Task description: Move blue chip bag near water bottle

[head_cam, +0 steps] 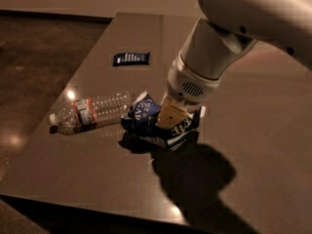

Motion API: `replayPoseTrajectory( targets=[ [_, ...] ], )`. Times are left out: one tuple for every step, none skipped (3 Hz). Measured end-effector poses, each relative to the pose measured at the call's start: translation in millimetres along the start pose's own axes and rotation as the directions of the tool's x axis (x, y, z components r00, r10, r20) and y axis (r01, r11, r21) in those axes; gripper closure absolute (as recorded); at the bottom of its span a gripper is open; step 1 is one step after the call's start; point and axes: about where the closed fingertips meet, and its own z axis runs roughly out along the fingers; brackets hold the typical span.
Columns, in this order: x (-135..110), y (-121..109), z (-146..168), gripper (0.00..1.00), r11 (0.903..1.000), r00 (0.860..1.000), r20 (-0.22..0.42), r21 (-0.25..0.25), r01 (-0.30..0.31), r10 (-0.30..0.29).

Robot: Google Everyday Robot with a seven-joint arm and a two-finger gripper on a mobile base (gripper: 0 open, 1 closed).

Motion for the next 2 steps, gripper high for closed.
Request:
replayPoseTrajectory(
  targets=[
    [-0.8,1.1,-1.3,0.3,1.0,1.0,0.0,0.003,0.002,-0.002],
    [-1.6,1.8,-2.1,0.08,1.0,1.0,0.0,0.006,0.004,-0.004]
  ],
)
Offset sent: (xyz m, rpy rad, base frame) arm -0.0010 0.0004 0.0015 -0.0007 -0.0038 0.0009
